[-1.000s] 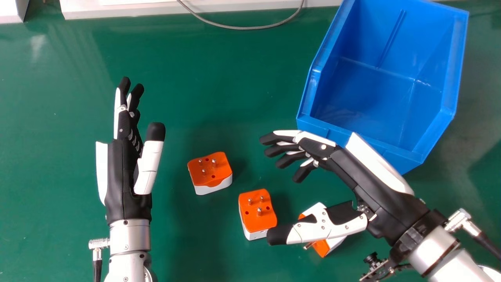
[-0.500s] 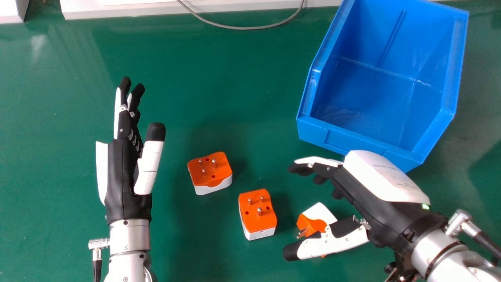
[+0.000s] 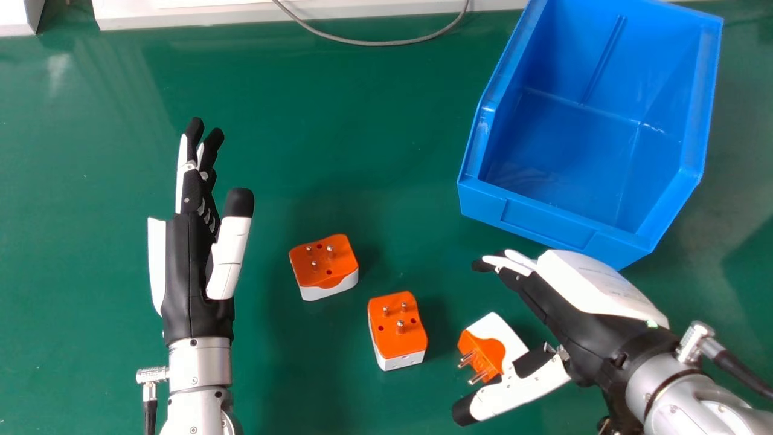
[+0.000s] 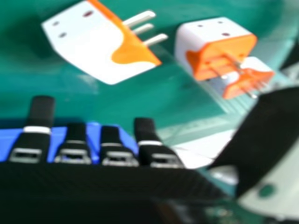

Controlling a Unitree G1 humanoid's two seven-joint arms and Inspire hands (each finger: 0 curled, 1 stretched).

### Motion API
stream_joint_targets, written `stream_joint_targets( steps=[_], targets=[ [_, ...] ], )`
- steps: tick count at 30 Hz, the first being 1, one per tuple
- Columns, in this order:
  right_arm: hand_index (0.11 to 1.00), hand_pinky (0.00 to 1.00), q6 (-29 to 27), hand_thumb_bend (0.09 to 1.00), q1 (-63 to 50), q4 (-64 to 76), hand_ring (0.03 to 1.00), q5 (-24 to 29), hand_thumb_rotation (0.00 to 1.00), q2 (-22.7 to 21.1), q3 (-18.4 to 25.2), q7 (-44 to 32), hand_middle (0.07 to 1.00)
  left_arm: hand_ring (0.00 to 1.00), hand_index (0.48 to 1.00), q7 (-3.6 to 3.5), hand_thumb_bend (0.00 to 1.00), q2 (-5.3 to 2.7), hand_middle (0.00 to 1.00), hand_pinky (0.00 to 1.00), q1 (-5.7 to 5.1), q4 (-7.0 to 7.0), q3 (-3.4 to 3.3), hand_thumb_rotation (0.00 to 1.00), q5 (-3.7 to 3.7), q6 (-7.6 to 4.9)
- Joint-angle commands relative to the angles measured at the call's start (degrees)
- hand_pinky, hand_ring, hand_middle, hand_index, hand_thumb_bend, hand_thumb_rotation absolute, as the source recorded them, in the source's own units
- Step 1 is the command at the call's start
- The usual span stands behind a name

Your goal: Pick all objects and put in blue box

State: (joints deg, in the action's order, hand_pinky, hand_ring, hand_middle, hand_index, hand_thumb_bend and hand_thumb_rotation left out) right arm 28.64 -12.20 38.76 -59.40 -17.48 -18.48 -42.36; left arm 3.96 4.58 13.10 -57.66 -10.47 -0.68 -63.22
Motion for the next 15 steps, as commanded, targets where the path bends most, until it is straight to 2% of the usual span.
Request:
stream_joint_targets(
  steps=[1,3,6,10,13,15],
  targets=[
    [0.899,0.77,1.19,0.996,1.62,1.12,0.969,-2.89,0.35,0.81,-0.91,-2.02,0.977,0.97,0.964,0.35,0.88,-0.08,0.95,1.00,0.88,0.05,0.07,0.89,-0.25,-1.37],
    [0.900,0.75,2.04,0.998,2.52,0.30,0.966,-5.66,0.32,1.59,-1.99,-3.69,0.976,0.97,0.964,0.30,0.88,-0.02,0.95,1.00,0.89,0.03,0.10,0.89,-0.26,-1.22],
    [0.900,0.71,2.78,0.999,3.48,-0.99,0.954,-9.34,0.29,2.98,-3.26,-5.26,0.971,0.97,0.965,0.84,0.87,-0.08,0.95,1.00,0.87,0.27,0.07,0.89,-0.57,-1.07],
    [0.901,0.68,2.63,1.000,4.05,-2.59,0.946,-13.39,0.27,4.76,-4.40,-6.19,0.968,0.97,0.964,0.40,0.88,-0.12,0.95,1.00,0.79,0.45,0.14,0.89,-0.22,-0.86],
    [0.892,0.59,2.72,1.000,4.17,-3.96,0.890,-15.05,0.23,6.57,-4.85,-6.03,0.938,0.98,0.966,0.01,0.88,-0.21,0.95,1.00,0.98,0.16,0.12,0.89,0.09,-1.18],
    [0.887,0.56,1.85,1.000,4.00,-4.81,0.876,-14.97,0.21,6.93,-4.89,-4.93,0.931,0.98,0.966,-0.03,0.88,-0.36,0.95,1.00,0.93,0.38,0.10,0.89,0.12,-1.19]
  ],
)
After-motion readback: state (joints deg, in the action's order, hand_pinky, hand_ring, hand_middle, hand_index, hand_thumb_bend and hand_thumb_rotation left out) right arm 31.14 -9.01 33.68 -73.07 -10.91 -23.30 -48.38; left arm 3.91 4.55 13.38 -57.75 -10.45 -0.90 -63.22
